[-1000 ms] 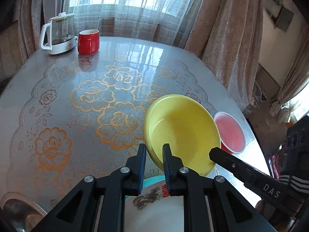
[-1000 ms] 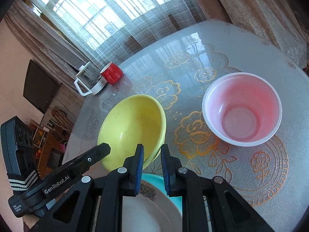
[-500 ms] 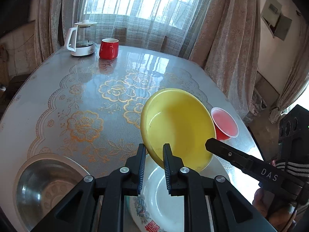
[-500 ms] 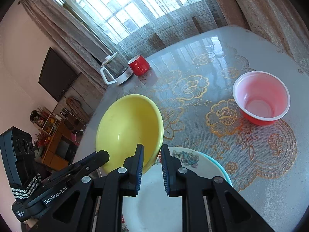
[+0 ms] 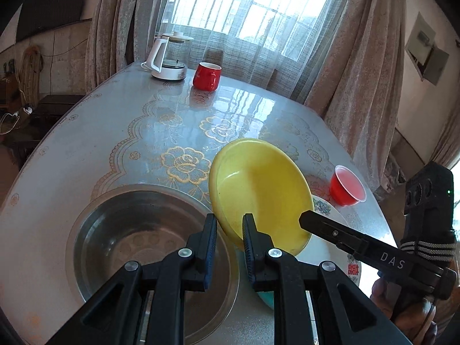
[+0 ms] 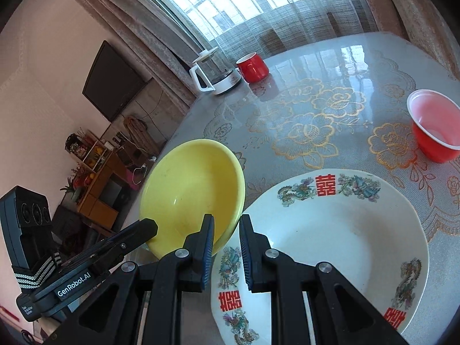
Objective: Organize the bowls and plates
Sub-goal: 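Carry the yellow bowl over the steel basin and lower it inside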
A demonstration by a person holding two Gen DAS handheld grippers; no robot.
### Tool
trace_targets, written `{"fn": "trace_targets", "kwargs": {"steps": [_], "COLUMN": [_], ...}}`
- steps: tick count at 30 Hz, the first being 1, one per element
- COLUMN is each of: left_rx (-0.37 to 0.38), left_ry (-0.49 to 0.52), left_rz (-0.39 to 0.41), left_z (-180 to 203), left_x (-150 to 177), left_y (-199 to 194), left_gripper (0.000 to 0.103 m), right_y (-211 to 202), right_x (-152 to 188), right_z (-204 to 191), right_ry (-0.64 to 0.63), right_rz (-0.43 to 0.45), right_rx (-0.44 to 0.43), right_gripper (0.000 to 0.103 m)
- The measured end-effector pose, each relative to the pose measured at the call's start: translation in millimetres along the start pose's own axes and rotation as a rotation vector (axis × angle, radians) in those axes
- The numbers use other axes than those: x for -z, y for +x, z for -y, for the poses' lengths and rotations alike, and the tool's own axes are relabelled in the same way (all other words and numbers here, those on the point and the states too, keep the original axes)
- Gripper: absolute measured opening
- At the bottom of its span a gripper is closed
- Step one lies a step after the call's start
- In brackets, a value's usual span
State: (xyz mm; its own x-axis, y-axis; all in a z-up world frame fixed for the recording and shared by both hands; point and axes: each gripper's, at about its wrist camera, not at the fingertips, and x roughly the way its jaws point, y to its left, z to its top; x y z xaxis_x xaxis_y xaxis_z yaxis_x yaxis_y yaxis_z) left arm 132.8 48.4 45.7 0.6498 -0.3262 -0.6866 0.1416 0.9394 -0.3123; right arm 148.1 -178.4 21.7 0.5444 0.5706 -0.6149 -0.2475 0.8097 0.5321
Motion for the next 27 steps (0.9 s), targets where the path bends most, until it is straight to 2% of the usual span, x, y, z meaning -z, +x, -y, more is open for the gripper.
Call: {"fn": "trace_targets", "kwargs": {"steps": [15, 27], "left_rx": [-0.022, -0.052], "left_ry": [-0.092, -0.142], "left_rz": [0.016, 0.003], "left_z": [-47.9, -76.0], "left_x": [23.7, 39.4], "left_y": [-30.8, -32.1], "left_gripper": [0.018, 0.018], "right_y": [24.3, 47.4], "right_x": [27.8, 40.1], "right_z": [-42.3, -63.6], "right_ry": [-0.090, -0.135], "right_rz": [-0.084, -0.149], "right_rx": [-0.040, -0.036], "right_gripper": [0.018, 0.019]}}
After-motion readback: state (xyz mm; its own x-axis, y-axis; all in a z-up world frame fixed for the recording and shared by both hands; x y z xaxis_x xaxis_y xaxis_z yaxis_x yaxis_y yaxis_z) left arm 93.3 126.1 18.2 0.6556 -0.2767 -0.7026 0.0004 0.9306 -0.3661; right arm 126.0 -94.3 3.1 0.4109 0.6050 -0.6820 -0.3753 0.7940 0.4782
